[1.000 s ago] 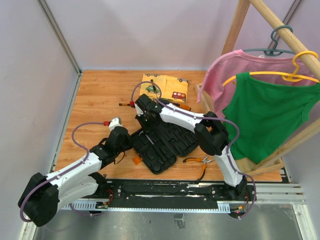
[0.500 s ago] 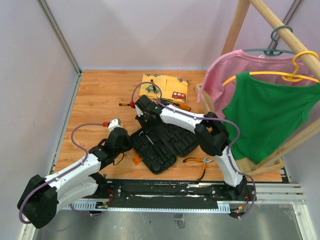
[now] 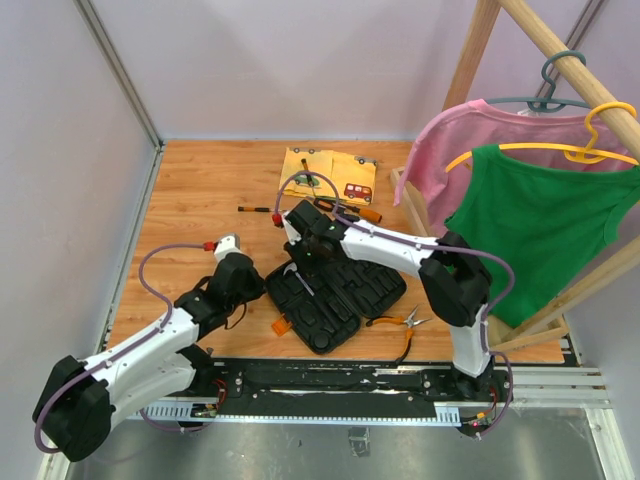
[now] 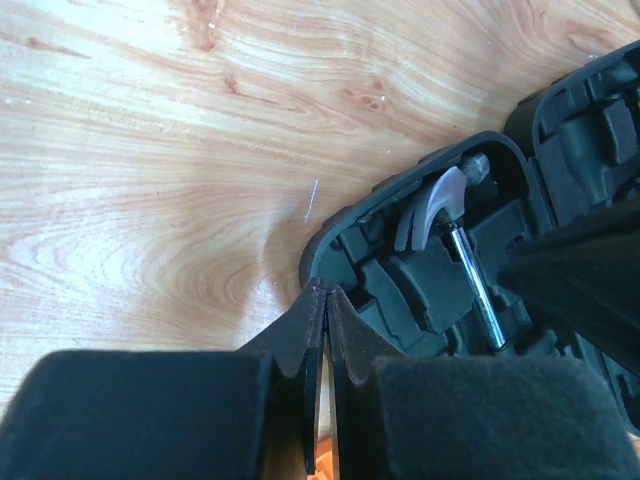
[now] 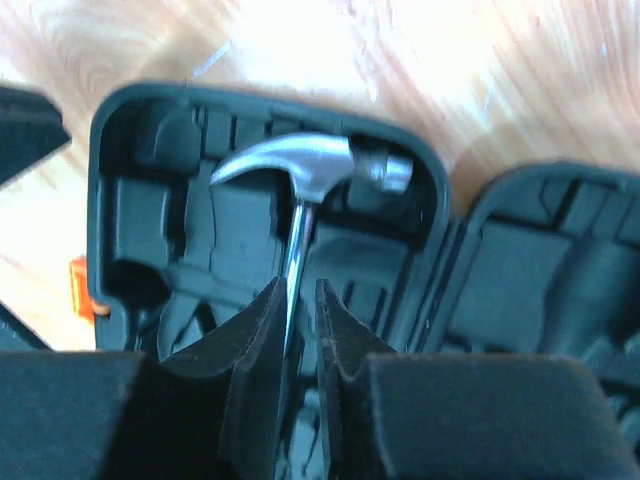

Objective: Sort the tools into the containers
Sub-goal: Adjust the hammer in the storage box.

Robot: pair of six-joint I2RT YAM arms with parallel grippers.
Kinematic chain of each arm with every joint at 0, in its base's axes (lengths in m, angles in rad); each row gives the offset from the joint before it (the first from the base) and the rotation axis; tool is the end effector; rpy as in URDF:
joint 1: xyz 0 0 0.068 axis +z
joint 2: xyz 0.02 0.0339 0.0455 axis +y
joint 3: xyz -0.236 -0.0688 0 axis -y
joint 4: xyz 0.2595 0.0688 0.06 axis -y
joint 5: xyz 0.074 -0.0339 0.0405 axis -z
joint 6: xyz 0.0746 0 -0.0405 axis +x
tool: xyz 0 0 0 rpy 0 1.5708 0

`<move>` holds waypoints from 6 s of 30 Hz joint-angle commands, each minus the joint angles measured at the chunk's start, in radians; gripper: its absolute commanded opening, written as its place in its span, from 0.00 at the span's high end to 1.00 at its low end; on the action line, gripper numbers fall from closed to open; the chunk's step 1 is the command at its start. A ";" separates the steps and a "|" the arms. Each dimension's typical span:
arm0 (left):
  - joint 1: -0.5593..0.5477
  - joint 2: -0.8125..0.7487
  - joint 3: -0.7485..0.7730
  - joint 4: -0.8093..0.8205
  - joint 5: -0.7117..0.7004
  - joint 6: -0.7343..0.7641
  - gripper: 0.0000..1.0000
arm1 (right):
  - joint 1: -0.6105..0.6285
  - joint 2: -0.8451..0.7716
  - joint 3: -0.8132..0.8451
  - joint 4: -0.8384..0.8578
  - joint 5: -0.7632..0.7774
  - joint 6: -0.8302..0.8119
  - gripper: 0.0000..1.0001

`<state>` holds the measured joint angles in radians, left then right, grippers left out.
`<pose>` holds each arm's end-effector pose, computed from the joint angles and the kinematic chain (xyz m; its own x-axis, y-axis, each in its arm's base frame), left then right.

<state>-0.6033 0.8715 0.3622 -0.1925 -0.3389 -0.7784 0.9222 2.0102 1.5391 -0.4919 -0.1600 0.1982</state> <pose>0.2069 -0.1124 0.1268 -0.6075 -0.3856 -0.6945 -0.1411 0.9127 -0.3834 0.2703 0.3763 0.1416 -0.6519 -0.5383 -0.5341 -0.7276 0.6424 0.2407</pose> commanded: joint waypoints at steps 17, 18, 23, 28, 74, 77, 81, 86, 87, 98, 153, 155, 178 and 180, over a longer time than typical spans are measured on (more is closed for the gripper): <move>-0.007 0.447 0.369 0.076 0.160 0.257 0.99 | 0.010 -0.317 -0.437 0.152 -0.022 0.131 0.83; -0.007 0.467 0.379 0.068 0.162 0.264 0.99 | 0.010 -0.318 -0.444 0.154 -0.025 0.138 0.83; -0.011 0.517 0.402 0.049 0.160 0.286 0.98 | 0.010 -0.319 -0.468 0.168 -0.038 0.163 0.83; -0.010 0.544 0.421 0.039 0.171 0.308 0.98 | 0.009 -0.320 -0.471 0.174 -0.057 0.171 0.83; -0.018 0.586 0.365 -0.004 0.153 0.330 0.90 | 0.012 -0.276 -0.491 0.175 -0.119 0.184 0.72; -0.018 0.597 0.361 -0.004 0.153 0.329 0.91 | 0.013 -0.261 -0.489 0.166 -0.115 0.183 0.73; -0.019 0.609 0.353 -0.001 0.156 0.329 0.91 | 0.019 -0.242 -0.479 0.142 -0.096 0.184 0.78; -0.019 0.626 0.349 0.004 0.160 0.326 0.91 | 0.025 -0.212 -0.475 0.126 -0.085 0.182 0.81; -0.019 0.628 0.348 0.005 0.161 0.325 0.92 | 0.024 -0.205 -0.475 0.124 -0.084 0.181 0.82; -0.019 0.655 0.353 0.006 0.166 0.325 0.92 | 0.030 -0.148 -0.499 0.109 -0.022 0.180 0.88; -0.019 0.654 0.371 0.022 0.193 0.334 0.95 | 0.032 -0.464 -0.517 0.102 0.121 0.122 0.54; -0.019 0.656 0.370 0.024 0.196 0.336 0.95 | 0.033 -0.488 -0.552 0.105 0.122 0.126 0.54; -0.018 0.653 0.374 0.041 0.227 0.337 0.95 | 0.036 -0.387 -0.601 0.072 0.089 0.110 0.87; -0.018 0.655 0.376 0.043 0.230 0.339 0.95 | 0.041 -0.364 -0.597 0.052 0.121 0.114 0.88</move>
<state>-0.6159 1.4967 0.7582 -0.1123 -0.1318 -0.4522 0.9543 1.5841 0.9413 -0.3920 -0.0845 0.3138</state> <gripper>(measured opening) 0.056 0.131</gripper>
